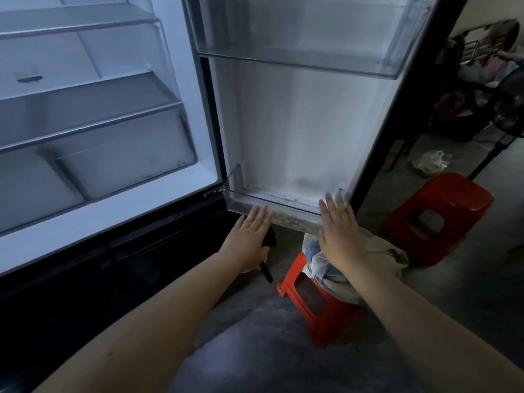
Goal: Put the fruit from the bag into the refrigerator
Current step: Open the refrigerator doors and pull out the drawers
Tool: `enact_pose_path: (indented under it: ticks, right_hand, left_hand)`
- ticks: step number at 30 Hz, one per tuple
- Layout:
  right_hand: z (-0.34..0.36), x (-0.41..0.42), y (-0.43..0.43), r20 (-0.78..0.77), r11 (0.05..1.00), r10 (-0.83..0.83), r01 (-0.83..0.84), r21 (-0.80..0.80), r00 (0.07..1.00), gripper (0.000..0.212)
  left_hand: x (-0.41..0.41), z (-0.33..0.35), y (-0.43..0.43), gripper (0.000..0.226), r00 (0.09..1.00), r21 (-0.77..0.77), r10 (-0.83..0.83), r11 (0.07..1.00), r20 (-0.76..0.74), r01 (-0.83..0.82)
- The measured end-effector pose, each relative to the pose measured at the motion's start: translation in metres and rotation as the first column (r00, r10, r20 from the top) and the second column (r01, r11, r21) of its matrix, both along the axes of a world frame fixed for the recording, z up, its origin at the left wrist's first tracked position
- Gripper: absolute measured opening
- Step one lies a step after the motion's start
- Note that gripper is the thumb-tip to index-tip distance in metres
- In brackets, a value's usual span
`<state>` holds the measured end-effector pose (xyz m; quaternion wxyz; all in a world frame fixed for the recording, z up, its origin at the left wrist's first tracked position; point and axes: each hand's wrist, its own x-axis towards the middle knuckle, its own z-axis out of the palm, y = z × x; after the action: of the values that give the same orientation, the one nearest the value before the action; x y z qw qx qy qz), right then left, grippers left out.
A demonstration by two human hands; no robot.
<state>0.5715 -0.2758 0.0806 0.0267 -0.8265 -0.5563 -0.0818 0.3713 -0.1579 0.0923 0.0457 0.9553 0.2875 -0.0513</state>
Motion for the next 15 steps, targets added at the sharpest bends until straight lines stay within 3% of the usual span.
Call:
enact_pose_path:
  ticks: [8,15]
  right_hand:
    - [0.013,-0.081,0.073,-0.116,0.976,0.217,-0.215,0.032,0.969,0.065]
    - [0.037,-0.194,0.170,-0.130,0.902,0.424,-0.406,0.144,0.896,0.059]
  left_hand:
    - [-0.069,0.025,0.035,0.069,0.982,-0.016,0.149,0.989,0.120,-0.148]
    - [-0.193,0.046,0.098,0.066,0.906,0.033,0.343,0.932,0.248,-0.362]
